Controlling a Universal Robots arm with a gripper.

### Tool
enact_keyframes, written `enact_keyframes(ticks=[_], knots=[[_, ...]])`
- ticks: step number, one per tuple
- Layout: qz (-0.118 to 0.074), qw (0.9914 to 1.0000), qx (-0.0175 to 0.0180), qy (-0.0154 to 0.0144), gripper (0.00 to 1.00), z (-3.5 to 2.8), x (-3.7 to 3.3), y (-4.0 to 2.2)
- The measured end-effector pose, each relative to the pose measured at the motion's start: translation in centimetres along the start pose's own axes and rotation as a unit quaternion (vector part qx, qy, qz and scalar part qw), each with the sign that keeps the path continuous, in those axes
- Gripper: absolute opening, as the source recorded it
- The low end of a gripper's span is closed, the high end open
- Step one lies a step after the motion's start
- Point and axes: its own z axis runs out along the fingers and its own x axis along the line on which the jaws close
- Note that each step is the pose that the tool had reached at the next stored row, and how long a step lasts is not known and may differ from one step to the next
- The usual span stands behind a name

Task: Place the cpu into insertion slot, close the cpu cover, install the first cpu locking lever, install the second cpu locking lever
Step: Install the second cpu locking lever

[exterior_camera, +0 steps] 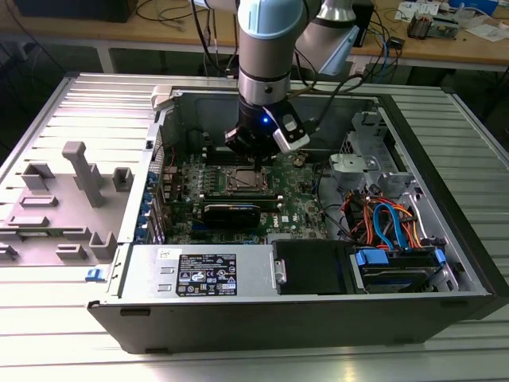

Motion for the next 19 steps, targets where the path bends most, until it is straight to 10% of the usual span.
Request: enact_keyframes(ticks=[19], knots=[[0.000,1.00000,0.0001,0.0000,0.11,-0.89,0.06,-0.74]])
